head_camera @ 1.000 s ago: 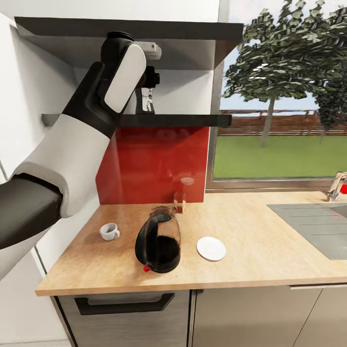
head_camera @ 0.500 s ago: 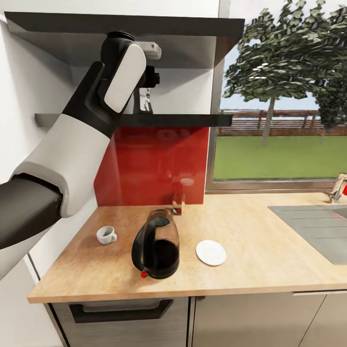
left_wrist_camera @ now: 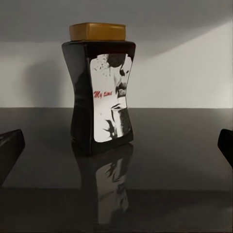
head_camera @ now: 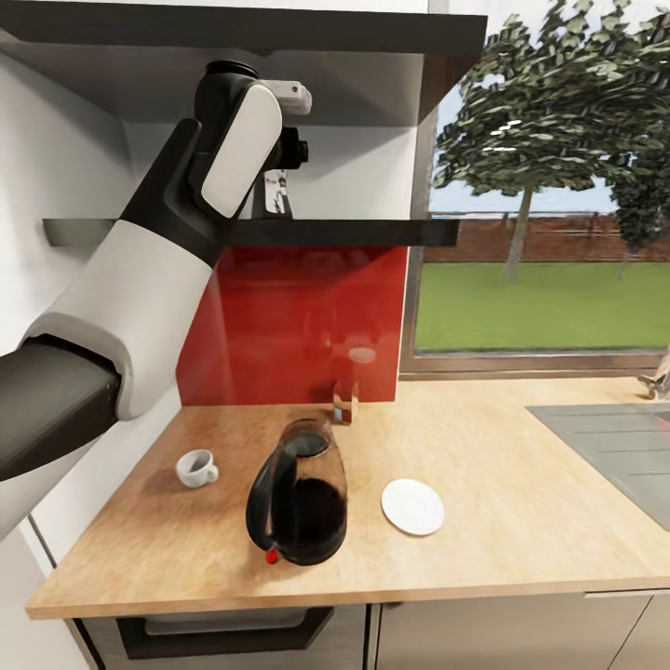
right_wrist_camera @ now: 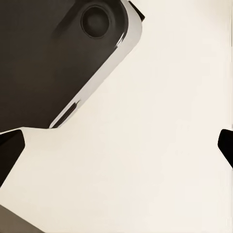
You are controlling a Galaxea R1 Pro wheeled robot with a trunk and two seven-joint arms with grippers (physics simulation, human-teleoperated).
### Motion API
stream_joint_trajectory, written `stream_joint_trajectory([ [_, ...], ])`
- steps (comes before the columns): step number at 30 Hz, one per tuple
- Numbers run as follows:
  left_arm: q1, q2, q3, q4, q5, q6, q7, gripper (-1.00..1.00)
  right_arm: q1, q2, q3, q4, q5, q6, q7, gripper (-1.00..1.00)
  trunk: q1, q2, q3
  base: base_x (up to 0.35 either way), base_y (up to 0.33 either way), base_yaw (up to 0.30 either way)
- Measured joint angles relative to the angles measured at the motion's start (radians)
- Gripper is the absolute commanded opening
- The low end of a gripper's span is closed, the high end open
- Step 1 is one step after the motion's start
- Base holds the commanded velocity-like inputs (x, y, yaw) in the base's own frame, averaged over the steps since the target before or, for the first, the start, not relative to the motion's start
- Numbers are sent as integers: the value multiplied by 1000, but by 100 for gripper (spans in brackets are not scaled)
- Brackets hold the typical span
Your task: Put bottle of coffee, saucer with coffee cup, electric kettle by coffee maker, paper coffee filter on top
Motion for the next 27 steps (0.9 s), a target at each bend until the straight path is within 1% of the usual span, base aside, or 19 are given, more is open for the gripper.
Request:
stream_joint_trajectory([
  [3,0,0,0,0,0,0,0,100,0,0,0,0,0,0,0,100,0,0,0,152,0,0],
  [9,0,0,0,-1,0,0,0,100,0,0,0,0,0,0,0,100,0,0,0,52,0,0],
  [16,0,0,1,-3,0,0,1,100,0,0,0,0,0,0,0,100,0,0,0,194,12,0],
  [22,0,0,4,-10,0,-1,5,100,0,0,0,0,0,0,0,100,0,0,0,54,5,0],
  [25,0,0,5,-12,0,0,36,100,0,0,0,0,0,0,0,100,0,0,0,17,1,0],
  [26,0,0,6,-13,-1,0,81,100,0,0,0,0,0,0,0,100,0,0,0,9,1,0],
  [27,0,0,6,-14,0,-1,106,100,0,0,0,0,0,0,0,100,0,0,0,8,1,0],
])
